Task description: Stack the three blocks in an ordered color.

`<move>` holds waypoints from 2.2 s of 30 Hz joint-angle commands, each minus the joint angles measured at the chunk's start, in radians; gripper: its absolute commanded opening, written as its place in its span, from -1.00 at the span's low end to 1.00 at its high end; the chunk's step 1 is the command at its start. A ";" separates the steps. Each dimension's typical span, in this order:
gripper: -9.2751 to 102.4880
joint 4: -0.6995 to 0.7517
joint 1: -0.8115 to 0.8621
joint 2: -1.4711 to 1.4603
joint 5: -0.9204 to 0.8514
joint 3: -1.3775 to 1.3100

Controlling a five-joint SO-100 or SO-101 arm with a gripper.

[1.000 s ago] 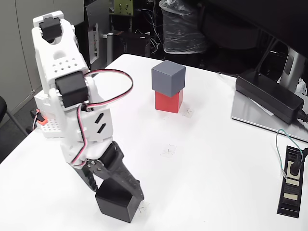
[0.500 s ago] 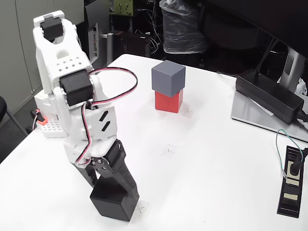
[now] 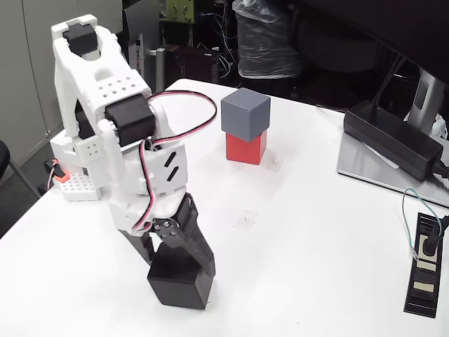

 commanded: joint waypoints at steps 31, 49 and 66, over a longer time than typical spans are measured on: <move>-0.84 0.459 -0.620 0.534 0.268 -0.531; -0.83 0.460 -1.147 0.583 0.537 -0.383; -0.83 0.460 -1.127 0.400 0.635 -0.345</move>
